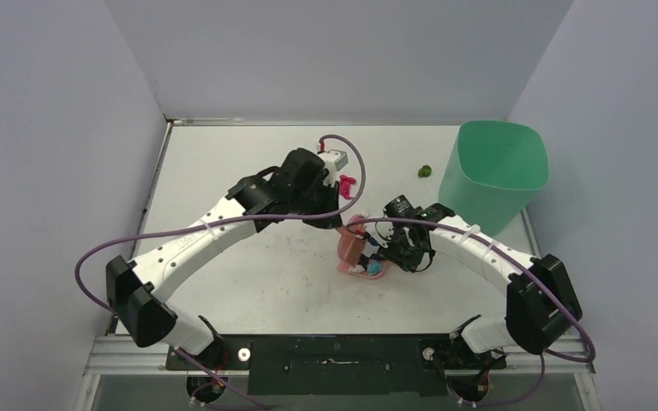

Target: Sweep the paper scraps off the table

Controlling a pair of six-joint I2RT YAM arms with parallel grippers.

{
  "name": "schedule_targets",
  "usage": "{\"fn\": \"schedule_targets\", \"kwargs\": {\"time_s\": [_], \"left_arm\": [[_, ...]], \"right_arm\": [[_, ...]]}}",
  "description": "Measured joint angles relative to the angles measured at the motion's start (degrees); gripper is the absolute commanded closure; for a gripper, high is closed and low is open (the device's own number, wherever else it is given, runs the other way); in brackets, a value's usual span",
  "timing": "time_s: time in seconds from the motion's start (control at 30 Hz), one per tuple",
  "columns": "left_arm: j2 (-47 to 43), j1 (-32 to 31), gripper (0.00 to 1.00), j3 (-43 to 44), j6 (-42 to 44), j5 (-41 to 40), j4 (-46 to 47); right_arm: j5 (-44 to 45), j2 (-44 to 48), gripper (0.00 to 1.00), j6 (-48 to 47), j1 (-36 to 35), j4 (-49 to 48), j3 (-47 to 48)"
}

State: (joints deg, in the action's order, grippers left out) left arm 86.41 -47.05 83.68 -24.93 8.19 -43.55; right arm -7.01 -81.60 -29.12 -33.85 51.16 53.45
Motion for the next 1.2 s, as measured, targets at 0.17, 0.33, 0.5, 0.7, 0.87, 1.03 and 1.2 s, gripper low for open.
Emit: {"fn": "schedule_targets", "kwargs": {"time_s": [0.17,0.33,0.5,0.7,0.87,1.03,1.2], "left_arm": [[-8.3,0.0,1.00,-0.3,-2.6,-3.5,1.8],[-14.1,0.0,1.00,-0.3,-3.6,-6.1,3.1],[-17.5,0.0,1.00,-0.5,-4.0,-9.3,3.0],[-25.4,0.0,1.00,-0.5,-3.9,-15.5,0.6],[-32.1,0.0,1.00,-1.6,-3.6,-19.6,-2.2],[-36.2,0.0,1.00,-5.5,-3.6,-22.5,-5.5],[-37.3,0.0,1.00,-9.6,-4.0,-24.7,-8.0]], "right_arm": [[-0.2,6.4,0.95,-0.4,0.0,-0.4,-0.1],[-1.4,11.8,0.95,-1.3,0.0,0.0,0.0],[-2.5,14.6,0.95,-1.7,0.0,1.7,2.2],[-4.4,15.0,0.95,-2.3,0.9,4.4,6.6],[-4.7,14.5,0.95,-3.6,1.2,6.5,7.3],[-6.4,11.2,0.95,-5.4,1.4,8.8,13.1],[-9.1,8.7,0.95,-7.9,3.1,10.3,20.5]]}}
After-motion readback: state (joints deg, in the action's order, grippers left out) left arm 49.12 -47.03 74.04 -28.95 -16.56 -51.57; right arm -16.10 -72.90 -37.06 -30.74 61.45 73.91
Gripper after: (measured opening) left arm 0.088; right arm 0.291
